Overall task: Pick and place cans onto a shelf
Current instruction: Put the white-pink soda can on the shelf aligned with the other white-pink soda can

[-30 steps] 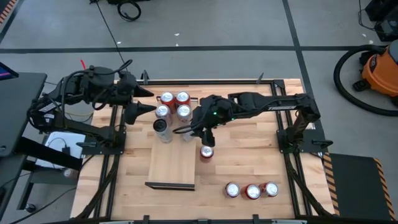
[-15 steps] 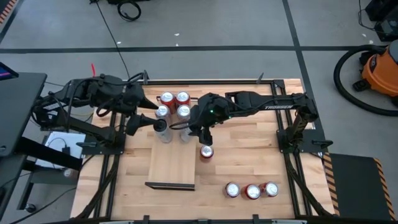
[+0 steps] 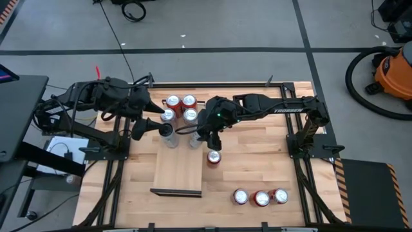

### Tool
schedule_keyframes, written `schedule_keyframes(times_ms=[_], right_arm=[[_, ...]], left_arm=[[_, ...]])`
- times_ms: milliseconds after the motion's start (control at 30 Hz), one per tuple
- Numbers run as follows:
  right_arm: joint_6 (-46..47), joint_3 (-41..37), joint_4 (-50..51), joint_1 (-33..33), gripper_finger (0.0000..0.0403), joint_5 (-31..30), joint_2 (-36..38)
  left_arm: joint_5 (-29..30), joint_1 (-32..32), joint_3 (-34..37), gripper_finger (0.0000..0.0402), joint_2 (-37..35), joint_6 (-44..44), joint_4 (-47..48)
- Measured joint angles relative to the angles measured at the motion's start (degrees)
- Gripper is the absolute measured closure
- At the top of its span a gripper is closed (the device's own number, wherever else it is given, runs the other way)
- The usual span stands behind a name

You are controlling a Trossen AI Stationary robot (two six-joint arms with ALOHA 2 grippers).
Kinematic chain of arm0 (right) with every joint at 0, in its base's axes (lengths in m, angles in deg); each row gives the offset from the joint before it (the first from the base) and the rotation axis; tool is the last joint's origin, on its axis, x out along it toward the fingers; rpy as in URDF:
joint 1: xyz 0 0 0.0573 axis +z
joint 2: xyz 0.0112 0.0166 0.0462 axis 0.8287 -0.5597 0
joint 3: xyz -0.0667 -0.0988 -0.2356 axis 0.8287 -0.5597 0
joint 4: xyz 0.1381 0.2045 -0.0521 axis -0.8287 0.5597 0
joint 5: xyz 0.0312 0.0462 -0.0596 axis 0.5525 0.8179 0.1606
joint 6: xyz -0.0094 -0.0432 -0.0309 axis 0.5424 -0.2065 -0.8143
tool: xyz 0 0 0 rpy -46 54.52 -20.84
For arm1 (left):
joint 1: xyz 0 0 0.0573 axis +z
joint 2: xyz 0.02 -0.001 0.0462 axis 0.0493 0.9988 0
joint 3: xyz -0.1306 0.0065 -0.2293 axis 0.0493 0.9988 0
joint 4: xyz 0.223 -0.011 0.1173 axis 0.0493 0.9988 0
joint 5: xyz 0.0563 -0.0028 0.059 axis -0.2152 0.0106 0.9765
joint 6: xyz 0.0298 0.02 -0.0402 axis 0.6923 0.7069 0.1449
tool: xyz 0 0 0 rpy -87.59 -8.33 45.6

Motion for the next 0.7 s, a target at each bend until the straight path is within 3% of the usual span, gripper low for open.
schedule_keyframes(times_ms=[700], right_arm=[[5.35,2.42,-1.43,0.89,0.0126,1.54,0.04]], left_arm=[[-0.04,0.02,-0.02,0.0077,2.64,-0.79,-1.40]])
